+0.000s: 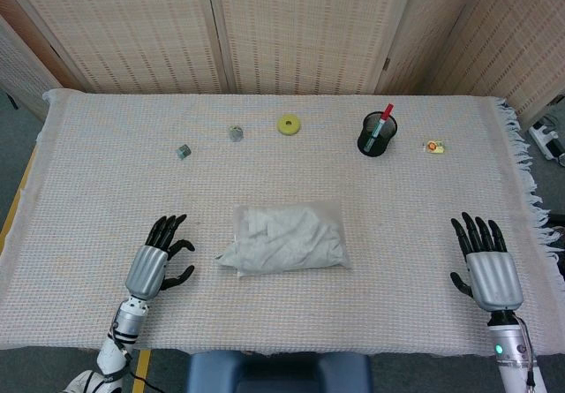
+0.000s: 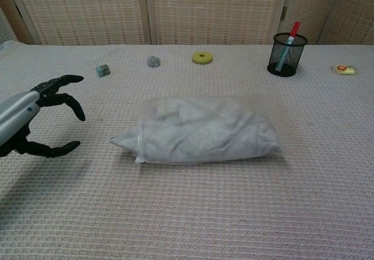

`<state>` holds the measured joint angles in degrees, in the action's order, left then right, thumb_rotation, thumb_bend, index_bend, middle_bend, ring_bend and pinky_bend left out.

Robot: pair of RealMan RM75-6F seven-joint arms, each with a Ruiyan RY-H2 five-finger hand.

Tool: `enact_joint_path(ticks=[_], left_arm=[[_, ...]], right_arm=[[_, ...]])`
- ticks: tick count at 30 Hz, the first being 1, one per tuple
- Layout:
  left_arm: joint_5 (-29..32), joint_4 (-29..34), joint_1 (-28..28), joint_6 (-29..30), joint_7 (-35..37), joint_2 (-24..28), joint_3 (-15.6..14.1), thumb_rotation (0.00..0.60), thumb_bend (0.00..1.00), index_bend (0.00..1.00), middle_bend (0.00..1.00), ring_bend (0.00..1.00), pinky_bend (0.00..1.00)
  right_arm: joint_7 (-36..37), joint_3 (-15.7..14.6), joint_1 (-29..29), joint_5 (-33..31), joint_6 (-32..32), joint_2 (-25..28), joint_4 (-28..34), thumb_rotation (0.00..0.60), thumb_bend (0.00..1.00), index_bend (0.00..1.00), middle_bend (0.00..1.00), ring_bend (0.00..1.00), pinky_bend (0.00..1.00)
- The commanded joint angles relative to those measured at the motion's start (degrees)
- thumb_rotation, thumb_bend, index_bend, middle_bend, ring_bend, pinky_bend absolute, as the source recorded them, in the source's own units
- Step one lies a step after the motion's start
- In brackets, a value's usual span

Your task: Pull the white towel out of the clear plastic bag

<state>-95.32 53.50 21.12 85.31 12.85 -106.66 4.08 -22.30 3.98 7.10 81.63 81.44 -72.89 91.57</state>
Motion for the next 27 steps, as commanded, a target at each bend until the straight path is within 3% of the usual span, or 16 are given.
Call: enact_joint_path(ticks=[1,12,27], left_arm=[[-0.89,-1.61,1.43,0.44,0.29,-2.83,-0.2,0.6,0.32,0.47,0.1,0.0,0.09],[-1.56,-4.32,3.08,-0.1,-2.06,-7.68,-1.76,0.6,0.33,0.45,0.1,0.0,0.09],[0.43,-14.33,5.72,-1.7,-1.4,-12.69,-0.7,0.6,0.34,0.47,0.11,0.0,0.09]], right_arm=[[0.1,-0.05,0.27,-0.47,-0.81,0.2,0.18,0.6,0.16,0.0,0.0,0.0,0.0],[2.11,-0.61,0.85,-0.35,-2.51,1.76,1.16,0.6,0.16,0.0,0.0,0.0,0.0],[2.87,-0.74,1.09,-1.16,-3.3,2.53,1.52,0.6,0.16,0.0,0.0,0.0,0.0]])
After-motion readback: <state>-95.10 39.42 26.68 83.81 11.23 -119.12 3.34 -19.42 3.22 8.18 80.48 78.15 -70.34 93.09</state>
